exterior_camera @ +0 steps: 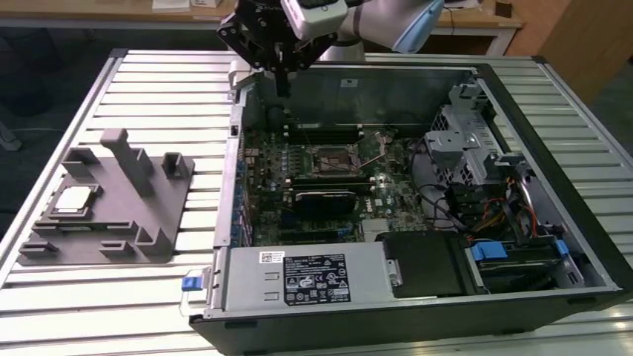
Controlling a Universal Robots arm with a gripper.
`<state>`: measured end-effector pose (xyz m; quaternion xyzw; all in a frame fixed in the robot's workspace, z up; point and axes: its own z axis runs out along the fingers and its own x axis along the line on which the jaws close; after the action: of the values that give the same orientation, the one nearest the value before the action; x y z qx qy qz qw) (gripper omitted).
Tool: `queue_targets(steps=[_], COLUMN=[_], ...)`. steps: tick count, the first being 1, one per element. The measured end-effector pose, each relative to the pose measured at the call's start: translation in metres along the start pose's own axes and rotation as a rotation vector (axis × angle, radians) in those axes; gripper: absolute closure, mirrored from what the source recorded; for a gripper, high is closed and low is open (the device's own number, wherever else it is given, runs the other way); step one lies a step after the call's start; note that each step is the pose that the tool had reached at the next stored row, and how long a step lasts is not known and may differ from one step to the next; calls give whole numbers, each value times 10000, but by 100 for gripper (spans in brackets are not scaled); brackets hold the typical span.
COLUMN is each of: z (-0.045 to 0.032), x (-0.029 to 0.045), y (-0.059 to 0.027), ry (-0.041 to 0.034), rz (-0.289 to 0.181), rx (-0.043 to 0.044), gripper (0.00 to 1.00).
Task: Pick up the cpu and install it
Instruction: 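Reach for the cpu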
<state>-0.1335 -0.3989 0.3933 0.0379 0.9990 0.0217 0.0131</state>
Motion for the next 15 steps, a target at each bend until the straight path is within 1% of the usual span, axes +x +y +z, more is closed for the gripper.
queue_targets(steps=[15], z=[-3], x=[135], y=[-10], ry=[0], rz=[0], rx=[-1], gripper=[89])
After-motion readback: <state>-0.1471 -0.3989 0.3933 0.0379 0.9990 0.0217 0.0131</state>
